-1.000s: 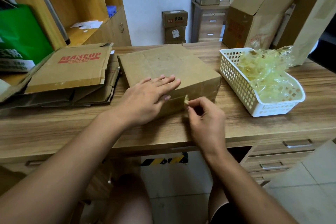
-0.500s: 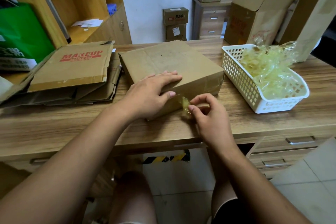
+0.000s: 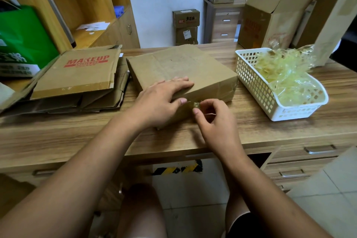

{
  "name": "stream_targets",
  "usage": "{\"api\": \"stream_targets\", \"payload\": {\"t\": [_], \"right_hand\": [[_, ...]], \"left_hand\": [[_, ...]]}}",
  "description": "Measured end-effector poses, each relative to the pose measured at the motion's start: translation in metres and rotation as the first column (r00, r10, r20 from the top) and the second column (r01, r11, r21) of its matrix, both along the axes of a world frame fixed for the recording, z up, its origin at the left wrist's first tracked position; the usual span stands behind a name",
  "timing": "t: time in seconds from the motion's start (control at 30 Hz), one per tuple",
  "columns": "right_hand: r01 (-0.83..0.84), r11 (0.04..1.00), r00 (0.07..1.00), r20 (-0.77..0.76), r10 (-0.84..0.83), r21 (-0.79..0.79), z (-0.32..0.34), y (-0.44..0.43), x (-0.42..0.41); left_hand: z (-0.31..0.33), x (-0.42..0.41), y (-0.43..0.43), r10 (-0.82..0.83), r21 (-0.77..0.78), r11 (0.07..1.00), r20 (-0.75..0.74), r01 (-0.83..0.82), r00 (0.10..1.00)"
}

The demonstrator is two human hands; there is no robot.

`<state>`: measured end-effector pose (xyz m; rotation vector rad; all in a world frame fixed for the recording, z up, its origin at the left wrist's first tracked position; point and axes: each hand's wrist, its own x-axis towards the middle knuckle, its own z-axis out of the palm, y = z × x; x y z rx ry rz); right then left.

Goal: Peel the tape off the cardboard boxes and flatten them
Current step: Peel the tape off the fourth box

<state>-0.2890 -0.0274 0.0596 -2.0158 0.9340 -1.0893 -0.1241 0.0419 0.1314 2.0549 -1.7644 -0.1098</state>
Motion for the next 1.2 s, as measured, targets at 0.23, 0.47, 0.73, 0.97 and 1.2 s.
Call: {"api": "stream_targets", "payload": {"t": [0.23, 0.47, 0.73, 0.97, 1.2], "right_hand": [[0.067, 0.993, 0.996, -0.056, -0.073, -0.097, 0.005, -0.010, 0.006], [0.019, 0.999, 1.000, 0.019, -0.020, 0.035, 0.005, -0.011, 0.003], [-0.228, 0.960, 0.973, -0.008, 0.230, -0.165, 0.003, 0.045, 0.011], [-0.135, 0.984, 0.990, -0.063, 0.128, -0.118, 0.011, 0.016, 0.002], [-0.020, 1.000, 0.997, 0.078, 0.019, 0.011, 0.014, -0.004, 0.011]], "left_hand": [[0.006, 0.010, 0.008, -0.082, 0.040, 0.996, 0.075, 0.079, 0.994], [-0.003, 0.021, 0.013, -0.122, 0.038, 0.992, 0.132, 0.118, 0.984], [-0.009, 0.017, 0.005, -0.082, -0.026, 0.996, 0.080, 0.084, 0.993], [-0.011, 0.014, 0.004, -0.056, -0.040, 0.998, 0.018, 0.056, 0.998], [-0.010, 0.012, 0.004, -0.048, -0.047, 0.998, -0.007, 0.048, 0.999]]}}
